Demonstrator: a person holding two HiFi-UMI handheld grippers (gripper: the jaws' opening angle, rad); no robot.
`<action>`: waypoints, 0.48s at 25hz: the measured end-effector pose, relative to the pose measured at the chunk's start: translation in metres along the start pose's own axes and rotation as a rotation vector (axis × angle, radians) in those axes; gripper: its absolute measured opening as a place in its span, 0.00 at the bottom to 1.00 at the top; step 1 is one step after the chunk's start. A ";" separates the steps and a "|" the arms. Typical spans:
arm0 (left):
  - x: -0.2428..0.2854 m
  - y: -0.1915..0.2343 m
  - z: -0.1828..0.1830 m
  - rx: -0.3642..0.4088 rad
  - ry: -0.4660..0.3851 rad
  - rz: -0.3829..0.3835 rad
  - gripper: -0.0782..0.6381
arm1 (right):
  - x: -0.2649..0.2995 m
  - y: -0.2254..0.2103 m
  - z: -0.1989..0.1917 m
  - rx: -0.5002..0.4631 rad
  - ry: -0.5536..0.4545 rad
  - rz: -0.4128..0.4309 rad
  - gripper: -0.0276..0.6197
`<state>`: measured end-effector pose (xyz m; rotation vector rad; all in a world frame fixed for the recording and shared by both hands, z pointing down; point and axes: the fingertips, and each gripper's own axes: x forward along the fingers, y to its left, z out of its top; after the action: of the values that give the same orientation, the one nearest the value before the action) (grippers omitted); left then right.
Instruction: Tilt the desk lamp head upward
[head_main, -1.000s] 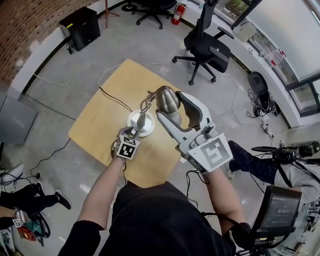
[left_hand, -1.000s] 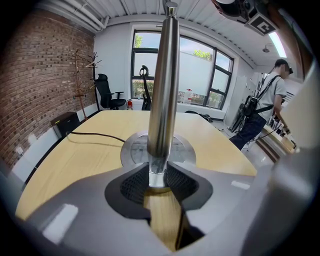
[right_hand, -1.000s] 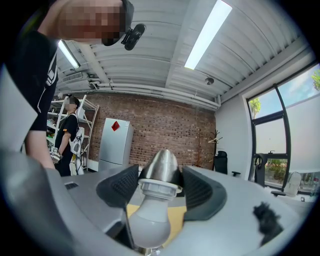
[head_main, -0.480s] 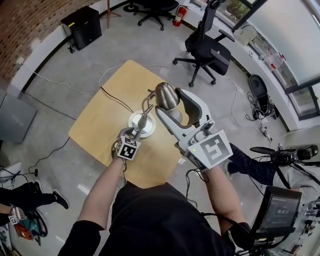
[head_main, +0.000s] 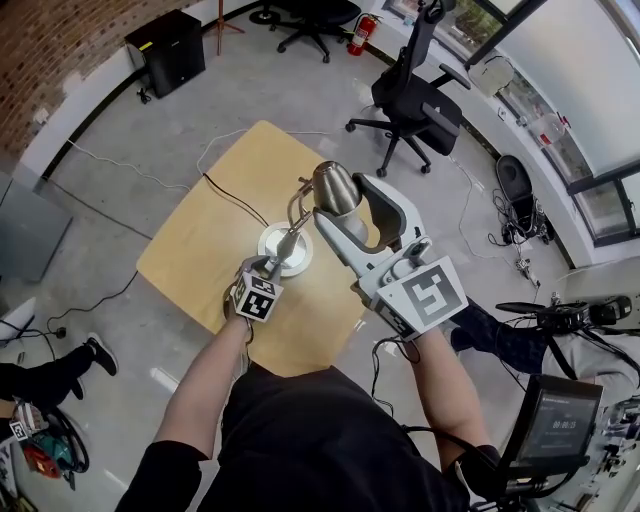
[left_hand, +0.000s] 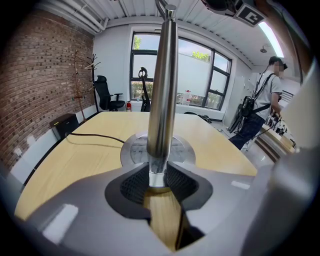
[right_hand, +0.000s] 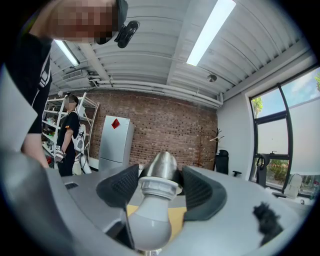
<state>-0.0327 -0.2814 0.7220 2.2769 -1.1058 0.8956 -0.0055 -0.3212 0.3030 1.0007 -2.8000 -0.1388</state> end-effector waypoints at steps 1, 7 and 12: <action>0.000 0.000 0.000 -0.001 -0.001 0.001 0.27 | 0.000 0.000 0.000 0.001 0.002 0.002 0.49; 0.003 0.000 0.001 0.000 -0.020 0.008 0.27 | -0.001 -0.003 -0.003 0.006 0.027 0.019 0.49; 0.003 -0.005 0.000 0.002 -0.028 0.001 0.27 | 0.003 -0.002 -0.002 0.009 0.052 0.025 0.49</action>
<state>-0.0276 -0.2800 0.7234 2.2979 -1.1187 0.8680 -0.0060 -0.3250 0.3053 0.9562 -2.7675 -0.0951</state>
